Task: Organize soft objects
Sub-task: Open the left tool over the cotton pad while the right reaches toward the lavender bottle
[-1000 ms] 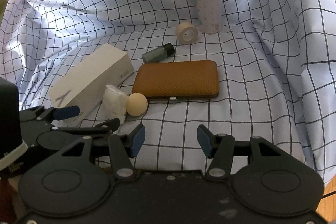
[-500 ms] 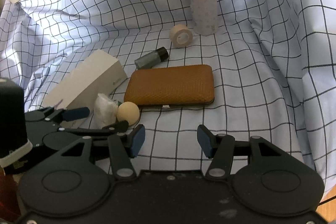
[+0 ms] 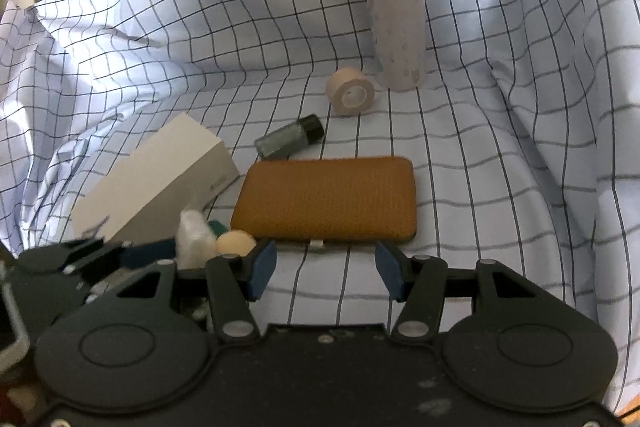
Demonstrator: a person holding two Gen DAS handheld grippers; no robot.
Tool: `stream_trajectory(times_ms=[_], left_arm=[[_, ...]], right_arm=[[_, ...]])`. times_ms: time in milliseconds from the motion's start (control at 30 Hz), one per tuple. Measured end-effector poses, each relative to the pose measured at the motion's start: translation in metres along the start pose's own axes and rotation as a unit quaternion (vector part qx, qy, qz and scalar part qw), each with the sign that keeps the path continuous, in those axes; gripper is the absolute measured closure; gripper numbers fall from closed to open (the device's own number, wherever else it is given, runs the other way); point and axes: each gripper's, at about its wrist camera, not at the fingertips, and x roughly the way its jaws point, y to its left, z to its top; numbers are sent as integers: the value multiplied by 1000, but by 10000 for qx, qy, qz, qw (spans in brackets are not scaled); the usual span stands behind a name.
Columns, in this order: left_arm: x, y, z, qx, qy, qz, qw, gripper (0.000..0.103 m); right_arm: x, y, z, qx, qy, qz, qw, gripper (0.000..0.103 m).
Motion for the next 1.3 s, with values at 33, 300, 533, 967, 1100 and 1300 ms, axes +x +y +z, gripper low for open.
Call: stream_trajectory(times_ms=[33, 300, 533, 967, 1100, 1300], left_arm=[[-1, 0, 0, -20, 2, 16, 10000, 57], [-13, 5, -7, -216, -7, 296, 9993, 60], [-9, 7, -14, -196, 13, 323, 9993, 60], [-8, -4, -22, 120, 11, 256, 9996, 44], [-9, -3, -24, 107, -4, 240, 9997, 39], [-12, 0, -23, 4, -39, 217, 9998, 38]], right_arm=[[2, 0, 3, 1, -25, -21, 10000, 48], [33, -3, 40, 23, -300, -188, 9994, 48], [75, -1, 77, 186, -419, -317, 9984, 48], [143, 0, 142, 385, -437, -836, 9948, 45], [141, -15, 132, 414, -310, -919, 9944, 45], [124, -41, 105, 525, -120, -1260, 9906, 45]])
